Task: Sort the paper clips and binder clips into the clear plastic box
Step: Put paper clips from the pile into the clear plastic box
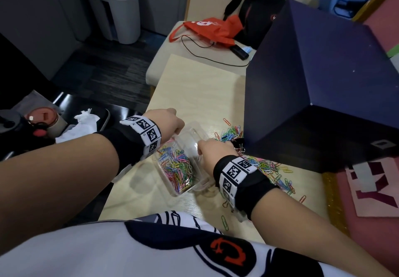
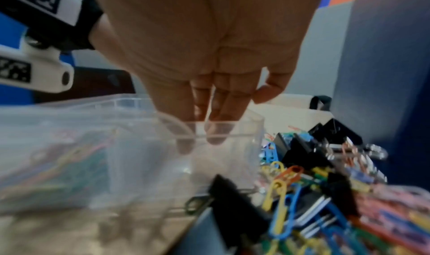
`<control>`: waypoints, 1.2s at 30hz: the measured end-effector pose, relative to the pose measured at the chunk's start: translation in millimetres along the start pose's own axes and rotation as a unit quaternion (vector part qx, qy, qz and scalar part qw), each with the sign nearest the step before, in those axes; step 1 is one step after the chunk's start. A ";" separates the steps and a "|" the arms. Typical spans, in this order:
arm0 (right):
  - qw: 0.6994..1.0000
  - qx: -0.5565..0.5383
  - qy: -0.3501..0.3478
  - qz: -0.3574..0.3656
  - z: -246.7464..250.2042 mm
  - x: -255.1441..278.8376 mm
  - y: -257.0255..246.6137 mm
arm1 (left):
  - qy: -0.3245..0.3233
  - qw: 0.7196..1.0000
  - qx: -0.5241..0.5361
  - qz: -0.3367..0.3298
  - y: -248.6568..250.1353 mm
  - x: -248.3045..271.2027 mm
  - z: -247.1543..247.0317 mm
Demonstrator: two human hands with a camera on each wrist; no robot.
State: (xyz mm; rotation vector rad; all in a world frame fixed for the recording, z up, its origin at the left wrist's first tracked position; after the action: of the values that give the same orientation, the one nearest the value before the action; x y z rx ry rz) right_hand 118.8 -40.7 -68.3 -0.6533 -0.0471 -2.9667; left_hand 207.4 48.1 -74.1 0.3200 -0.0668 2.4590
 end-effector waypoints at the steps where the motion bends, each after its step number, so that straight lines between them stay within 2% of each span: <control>1: 1.000 0.008 0.011 0.021 0.7 -0.2 -3.9 | 0.003 1.000 -0.001 0.000 0.2 0.1 0.2; 8: 0.992 0.120 -0.020 0.044 -14.9 -0.6 -8.5 | 0.007 1.000 0.008 0.002 -0.4 0.0 -0.7; 14: 0.996 0.081 0.027 0.005 -2.7 3.0 -5.2 | 0.012 1.000 0.020 0.005 -0.6 1.7 -0.4; 27: 0.994 0.101 -0.043 0.012 -9.7 5.6 -3.7 | 0.001 1.000 0.019 0.011 0.1 0.5 -1.1; 31: 0.996 0.073 -0.039 -0.013 -9.3 6.6 2.8 | -0.001 1.000 0.026 0.016 -0.5 1.2 -2.3; 36: 0.994 0.099 -0.035 0.006 -11.9 6.6 -0.4 | -0.006 1.000 0.025 0.017 0.8 1.6 -3.6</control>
State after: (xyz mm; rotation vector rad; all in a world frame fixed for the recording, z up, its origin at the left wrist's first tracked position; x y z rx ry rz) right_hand 107.9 -41.6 -76.3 -0.7265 -0.3356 -2.8756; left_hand 204.8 48.8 -77.2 0.3584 -0.0156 2.4959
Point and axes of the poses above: each hand's wrist, its own x-axis away from the middle knuckle, its own z-axis out of the back of the hand, y = z × x, the point moved 10 cm from there along -x, towards the middle knuckle, and after that the axes turned 5 degrees about y, right-handed, at the moved point
